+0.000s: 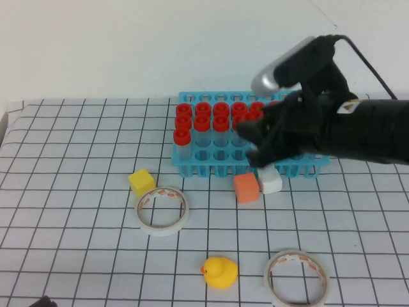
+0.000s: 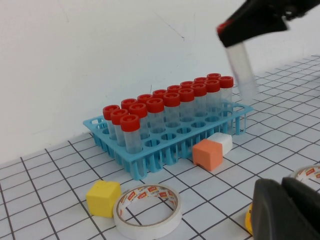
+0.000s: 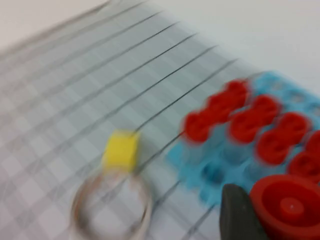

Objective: Place the test tubes

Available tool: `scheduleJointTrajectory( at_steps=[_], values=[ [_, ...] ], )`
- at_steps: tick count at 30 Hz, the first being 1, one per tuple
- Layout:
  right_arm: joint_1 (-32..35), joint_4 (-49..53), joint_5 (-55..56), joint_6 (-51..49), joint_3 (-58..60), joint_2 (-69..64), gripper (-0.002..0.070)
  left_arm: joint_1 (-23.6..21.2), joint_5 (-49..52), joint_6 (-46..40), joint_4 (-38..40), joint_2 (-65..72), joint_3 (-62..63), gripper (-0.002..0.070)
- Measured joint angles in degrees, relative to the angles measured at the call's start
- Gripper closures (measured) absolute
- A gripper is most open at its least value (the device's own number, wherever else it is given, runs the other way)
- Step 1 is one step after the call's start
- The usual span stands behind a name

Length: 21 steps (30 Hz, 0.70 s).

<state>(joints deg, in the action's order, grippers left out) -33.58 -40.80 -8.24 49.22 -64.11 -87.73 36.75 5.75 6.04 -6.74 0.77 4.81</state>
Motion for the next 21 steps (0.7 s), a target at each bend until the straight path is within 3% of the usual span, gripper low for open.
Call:
scheduleJointTrajectory(
  at_steps=[4,9,12,15,21],
  values=[
    [-1.4,16.4,12.6,-31.0,-0.7,-3.3,0.0391,0.0,0.0,0.0,0.0,0.0,0.0,0.0676],
    [-1.6,36.3,27.0,-55.6,-0.7,-9.0,0.0391,0.0,0.0,0.0,0.0,0.0,0.0,0.0676],
    [-1.6,46.8,37.1,-61.1,-0.7,-13.0,0.0391,0.0,0.0,0.0,0.0,0.0,0.0,0.0676],
    [-1.6,50.9,45.3,-62.1,-0.7,-16.2,0.0391,0.0,0.0,0.0,0.0,0.0,0.0,0.0676],
    [-1.7,52.0,49.8,-53.6,-0.8,-21.9,0.0391,0.0,0.0,0.0,0.0,0.0,0.0,0.0676]
  ],
)
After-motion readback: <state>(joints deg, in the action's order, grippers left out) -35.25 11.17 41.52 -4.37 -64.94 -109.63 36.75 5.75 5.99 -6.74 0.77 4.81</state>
